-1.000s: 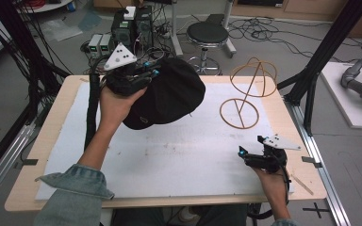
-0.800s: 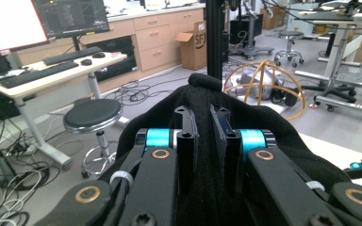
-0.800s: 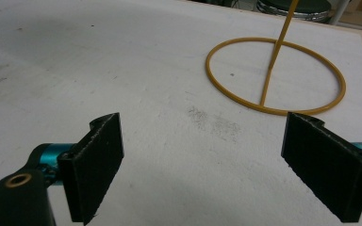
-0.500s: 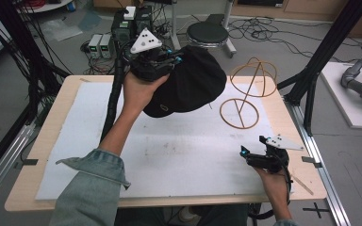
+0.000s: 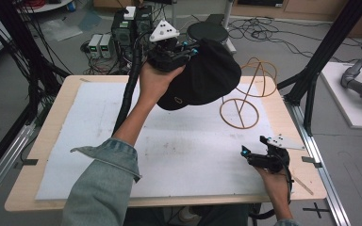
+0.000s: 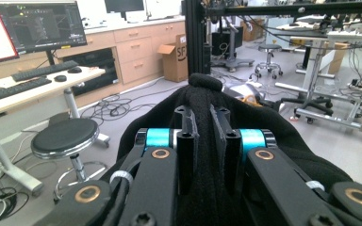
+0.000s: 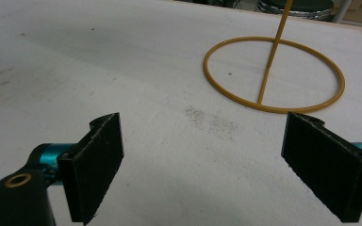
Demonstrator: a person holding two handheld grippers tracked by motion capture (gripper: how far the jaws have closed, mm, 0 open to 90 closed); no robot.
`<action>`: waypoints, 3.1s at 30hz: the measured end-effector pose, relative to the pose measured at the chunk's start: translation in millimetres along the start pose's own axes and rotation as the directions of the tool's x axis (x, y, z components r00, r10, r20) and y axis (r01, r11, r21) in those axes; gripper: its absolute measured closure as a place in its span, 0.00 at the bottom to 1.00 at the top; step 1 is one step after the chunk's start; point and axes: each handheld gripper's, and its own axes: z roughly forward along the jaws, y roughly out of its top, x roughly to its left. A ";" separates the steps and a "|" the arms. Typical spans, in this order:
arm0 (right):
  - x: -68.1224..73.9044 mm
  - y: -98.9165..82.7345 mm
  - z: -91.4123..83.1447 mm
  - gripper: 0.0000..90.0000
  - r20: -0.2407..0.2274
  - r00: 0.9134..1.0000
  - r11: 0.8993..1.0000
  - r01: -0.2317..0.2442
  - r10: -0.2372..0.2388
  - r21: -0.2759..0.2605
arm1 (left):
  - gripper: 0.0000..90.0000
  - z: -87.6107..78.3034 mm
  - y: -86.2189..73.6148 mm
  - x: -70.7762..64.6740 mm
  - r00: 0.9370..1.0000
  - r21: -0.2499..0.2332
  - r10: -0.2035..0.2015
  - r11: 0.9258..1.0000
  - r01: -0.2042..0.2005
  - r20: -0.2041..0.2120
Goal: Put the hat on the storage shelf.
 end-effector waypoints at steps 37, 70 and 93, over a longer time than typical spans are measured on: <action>-5.8 -1.5 1.0 0.15 -0.021 1.000 1.000 -0.022 0.022 -0.002 | 0.91 85.0 8.9 0.0 0.996 -0.016 -0.036 0.999 0.037 0.079; -8.7 -3.2 2.1 0.15 -0.024 0.999 1.000 -0.029 0.030 0.008 | 0.91 133.1 -14.5 -17.5 0.980 0.014 -0.048 0.999 0.046 0.194; -11.4 -4.2 1.9 0.15 -0.023 0.999 0.999 -0.036 0.036 0.010 | 0.89 163.1 -37.2 -32.9 0.968 0.074 -0.055 0.997 0.038 0.246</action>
